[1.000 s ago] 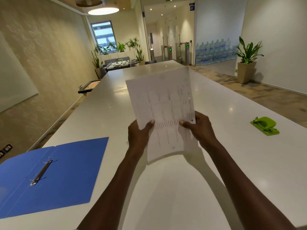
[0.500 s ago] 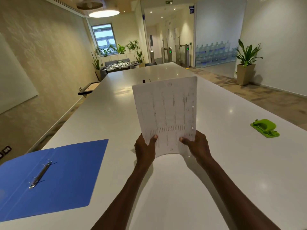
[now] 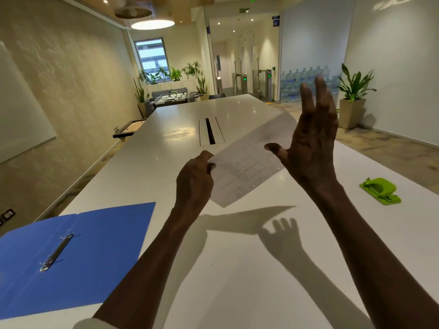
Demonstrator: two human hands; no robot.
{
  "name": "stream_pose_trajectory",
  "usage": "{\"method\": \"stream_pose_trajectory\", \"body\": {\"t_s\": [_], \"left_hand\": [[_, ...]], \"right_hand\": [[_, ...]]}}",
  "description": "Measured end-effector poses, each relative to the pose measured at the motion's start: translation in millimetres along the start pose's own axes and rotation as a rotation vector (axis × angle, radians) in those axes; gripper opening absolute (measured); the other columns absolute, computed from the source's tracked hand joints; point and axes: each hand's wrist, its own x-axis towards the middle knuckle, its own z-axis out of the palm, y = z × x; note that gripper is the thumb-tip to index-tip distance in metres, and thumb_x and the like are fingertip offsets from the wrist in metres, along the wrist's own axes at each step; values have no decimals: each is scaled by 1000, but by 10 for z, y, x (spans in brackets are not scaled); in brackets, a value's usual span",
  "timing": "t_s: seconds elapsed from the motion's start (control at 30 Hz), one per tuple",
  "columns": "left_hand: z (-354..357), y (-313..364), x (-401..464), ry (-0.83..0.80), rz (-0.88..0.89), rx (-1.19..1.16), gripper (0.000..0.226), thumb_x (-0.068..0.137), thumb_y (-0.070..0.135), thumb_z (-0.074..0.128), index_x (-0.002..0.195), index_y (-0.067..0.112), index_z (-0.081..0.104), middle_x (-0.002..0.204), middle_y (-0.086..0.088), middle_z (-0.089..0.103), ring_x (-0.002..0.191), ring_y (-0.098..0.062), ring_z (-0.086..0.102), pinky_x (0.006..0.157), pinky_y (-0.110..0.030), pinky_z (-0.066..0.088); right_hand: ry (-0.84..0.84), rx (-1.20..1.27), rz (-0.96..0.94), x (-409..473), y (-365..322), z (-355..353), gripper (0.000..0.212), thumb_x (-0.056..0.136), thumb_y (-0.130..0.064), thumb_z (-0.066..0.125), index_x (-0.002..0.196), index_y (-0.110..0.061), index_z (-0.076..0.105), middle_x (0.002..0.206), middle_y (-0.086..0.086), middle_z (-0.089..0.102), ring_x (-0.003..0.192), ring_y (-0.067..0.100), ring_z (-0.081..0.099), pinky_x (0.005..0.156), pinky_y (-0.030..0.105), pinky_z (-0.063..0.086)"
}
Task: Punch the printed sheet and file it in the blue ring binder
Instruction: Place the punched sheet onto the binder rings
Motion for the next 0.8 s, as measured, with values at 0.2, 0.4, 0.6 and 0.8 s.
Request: {"method": "stream_pose_trajectory", "body": {"t_s": [0.2,0.4,0.6,0.8], "left_hand": [[-98,5,72,-3,142,95,11,90,18,59,97,10,60,85,-11,69,66,-15,51,60,-23,42],[-168,-117,137,104,83,5,35,83,22,73,115,17,58,105,-3,71,90,-20,65,83,-36,55],[-309,-313,232,62,-458,-496,103,64,33,89,145,18,27,136,-2,53,125,-20,50,96,-31,46],[-108,-301,6,-157,-527,-723,30,81,27,77,108,19,67,100,-1,73,91,-22,70,81,-40,59]], "right_hand": [[-234,378,308,51,31,-51,110,65,-23,87,149,-22,15,120,3,64,103,15,61,87,29,47],[-341,583,418,-98,275,-11,13,73,-13,80,83,-13,71,80,-6,70,70,0,61,62,22,46],[-271,807,705,-208,420,-35,28,72,-14,81,95,-23,69,92,-2,73,83,10,69,70,28,56],[-175,710,715,-311,367,88,23,71,-15,82,90,-22,70,85,-5,71,70,-7,65,66,19,52]]}}
